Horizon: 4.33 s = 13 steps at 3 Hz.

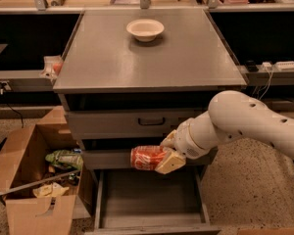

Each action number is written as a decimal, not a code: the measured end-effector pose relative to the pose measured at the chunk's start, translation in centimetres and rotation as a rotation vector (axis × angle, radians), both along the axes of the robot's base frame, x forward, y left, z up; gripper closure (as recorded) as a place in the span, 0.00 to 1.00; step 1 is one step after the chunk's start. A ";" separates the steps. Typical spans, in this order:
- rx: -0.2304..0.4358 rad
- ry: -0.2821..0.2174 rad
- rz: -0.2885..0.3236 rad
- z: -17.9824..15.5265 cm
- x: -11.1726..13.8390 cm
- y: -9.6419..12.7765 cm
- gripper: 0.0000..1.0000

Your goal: Place coke can into bottom drawer

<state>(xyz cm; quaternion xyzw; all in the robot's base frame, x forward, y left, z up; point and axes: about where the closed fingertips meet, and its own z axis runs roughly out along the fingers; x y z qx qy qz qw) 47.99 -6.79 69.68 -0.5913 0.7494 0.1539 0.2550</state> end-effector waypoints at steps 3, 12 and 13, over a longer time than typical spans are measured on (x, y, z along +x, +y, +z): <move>-0.020 0.085 -0.051 -25.8 0.6 2.2 1.00; 0.117 0.177 -0.158 -50.6 6.7 5.4 0.13; 0.132 0.179 -0.145 -50.4 6.3 5.4 0.00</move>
Offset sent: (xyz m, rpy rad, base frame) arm 0.0151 0.0149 -0.2878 -0.0571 0.0435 -0.0742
